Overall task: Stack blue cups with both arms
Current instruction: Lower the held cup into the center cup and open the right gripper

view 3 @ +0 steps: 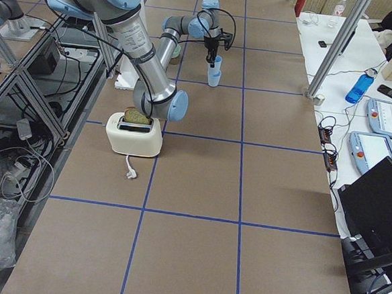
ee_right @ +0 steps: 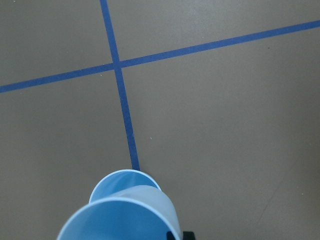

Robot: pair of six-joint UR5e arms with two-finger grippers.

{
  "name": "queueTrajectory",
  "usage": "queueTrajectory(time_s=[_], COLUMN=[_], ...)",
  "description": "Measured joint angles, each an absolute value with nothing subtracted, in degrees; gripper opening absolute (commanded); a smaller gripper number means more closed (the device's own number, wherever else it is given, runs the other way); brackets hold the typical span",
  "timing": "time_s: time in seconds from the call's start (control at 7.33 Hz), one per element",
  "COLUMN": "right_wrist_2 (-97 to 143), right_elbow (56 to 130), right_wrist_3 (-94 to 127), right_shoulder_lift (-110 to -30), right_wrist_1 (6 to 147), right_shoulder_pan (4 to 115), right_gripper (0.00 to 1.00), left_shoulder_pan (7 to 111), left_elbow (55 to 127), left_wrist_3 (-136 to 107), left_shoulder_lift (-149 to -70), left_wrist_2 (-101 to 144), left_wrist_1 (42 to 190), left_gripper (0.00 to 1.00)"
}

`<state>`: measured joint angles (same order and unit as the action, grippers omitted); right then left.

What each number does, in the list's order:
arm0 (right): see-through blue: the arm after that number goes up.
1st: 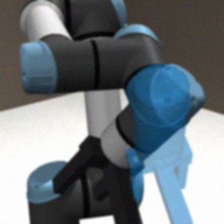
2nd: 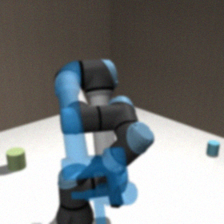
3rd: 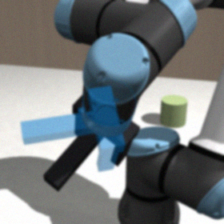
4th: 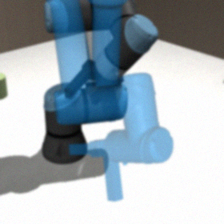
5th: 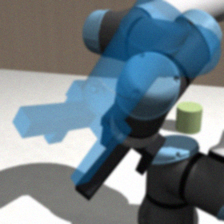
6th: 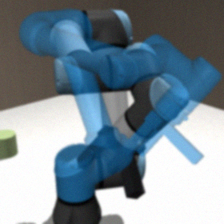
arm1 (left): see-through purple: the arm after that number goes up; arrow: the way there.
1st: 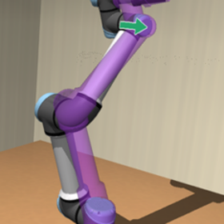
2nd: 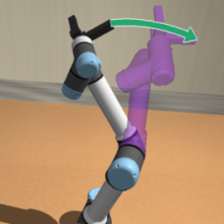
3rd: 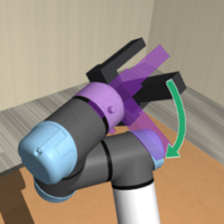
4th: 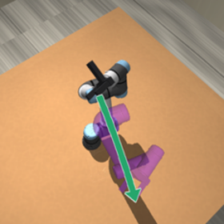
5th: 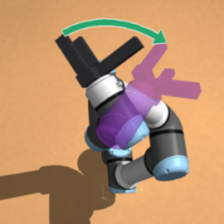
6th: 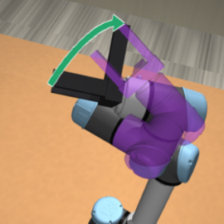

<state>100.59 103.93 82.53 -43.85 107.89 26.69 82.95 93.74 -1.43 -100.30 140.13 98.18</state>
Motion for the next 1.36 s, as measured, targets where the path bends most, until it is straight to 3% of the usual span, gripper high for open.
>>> queueTrajectory(time_s=[1.36], right_wrist_2=[100.12], right_elbow=[100.07], right_wrist_3=[82.47], right_shoulder_lift=[-41.29], right_wrist_1=[107.24], right_shoulder_pan=[26.72], right_gripper=[0.0], left_shoulder_pan=[82.97], left_elbow=[93.78], left_wrist_3=[-1.41], left_shoulder_lift=[-99.87], left_wrist_2=[140.12], left_wrist_1=[98.34], left_gripper=[0.98])
